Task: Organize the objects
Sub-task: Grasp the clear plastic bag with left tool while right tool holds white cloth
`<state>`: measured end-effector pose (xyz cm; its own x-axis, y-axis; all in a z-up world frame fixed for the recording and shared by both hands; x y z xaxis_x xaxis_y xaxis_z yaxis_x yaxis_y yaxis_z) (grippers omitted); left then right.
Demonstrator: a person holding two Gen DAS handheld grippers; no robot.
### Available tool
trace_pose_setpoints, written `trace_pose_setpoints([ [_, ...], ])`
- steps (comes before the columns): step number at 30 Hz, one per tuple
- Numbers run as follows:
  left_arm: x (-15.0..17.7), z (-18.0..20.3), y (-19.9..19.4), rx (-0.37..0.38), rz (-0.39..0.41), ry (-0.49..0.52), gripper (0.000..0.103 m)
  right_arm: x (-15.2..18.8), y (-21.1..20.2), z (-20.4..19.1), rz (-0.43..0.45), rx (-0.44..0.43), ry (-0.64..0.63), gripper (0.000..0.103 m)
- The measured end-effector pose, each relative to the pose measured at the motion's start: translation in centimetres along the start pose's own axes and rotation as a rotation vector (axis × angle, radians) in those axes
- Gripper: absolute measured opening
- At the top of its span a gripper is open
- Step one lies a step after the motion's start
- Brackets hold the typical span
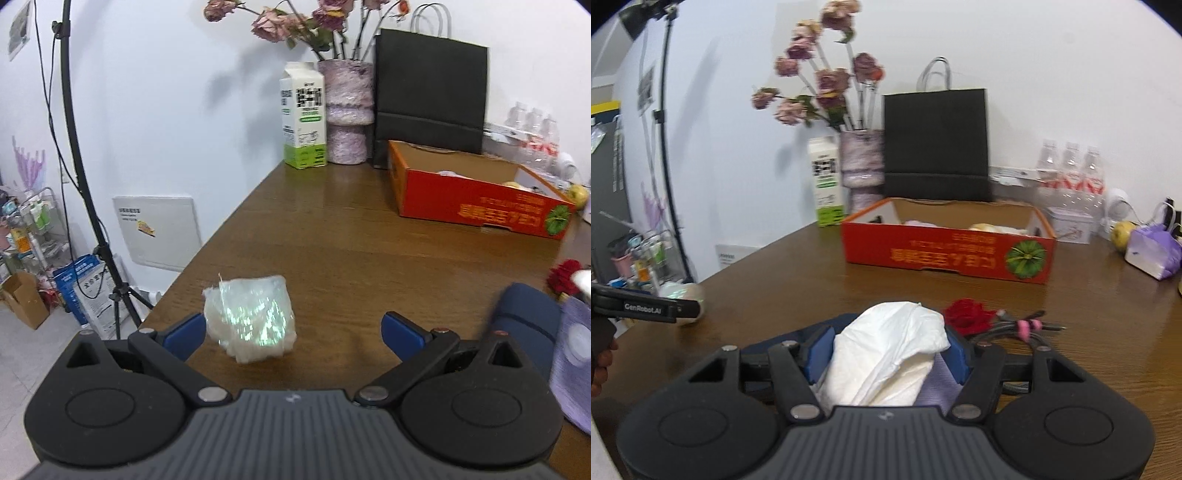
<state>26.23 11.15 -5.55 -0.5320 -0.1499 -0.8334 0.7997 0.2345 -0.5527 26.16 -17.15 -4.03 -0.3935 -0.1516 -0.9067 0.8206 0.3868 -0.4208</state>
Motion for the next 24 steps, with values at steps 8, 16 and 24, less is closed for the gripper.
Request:
trace_pose_setpoints([
  [8,-0.8,-1.2,4.2,-0.11,-0.015,-0.068,0.103,0.3,1.7,2.8,0.009,0.04,0.045,0.062],
  [16,-1.0,-2.2,5.8,-0.061,-0.022,-0.137,0.068,0.9,2.8,3.3,0.008,0.037,0.057,0.062],
  [24,-1.0,-2.3,4.7,-0.043,0.041,-0.159,0.041,1.1,3.3,2.7,-0.001,0.042,0.035,0.062],
])
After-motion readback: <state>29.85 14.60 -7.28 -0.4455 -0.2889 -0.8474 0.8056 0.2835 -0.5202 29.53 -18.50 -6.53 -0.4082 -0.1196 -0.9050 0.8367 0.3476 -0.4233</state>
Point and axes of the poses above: each gripper's, at about its wrist camera, not at the fingertips, and y roughly the way its jaws point, z to its right, x to its underside, the point moved 4 cm from there along y, roughly the way its jaws point, and after that the axes turned 3 degrees about -y, right-handed, at the moved point
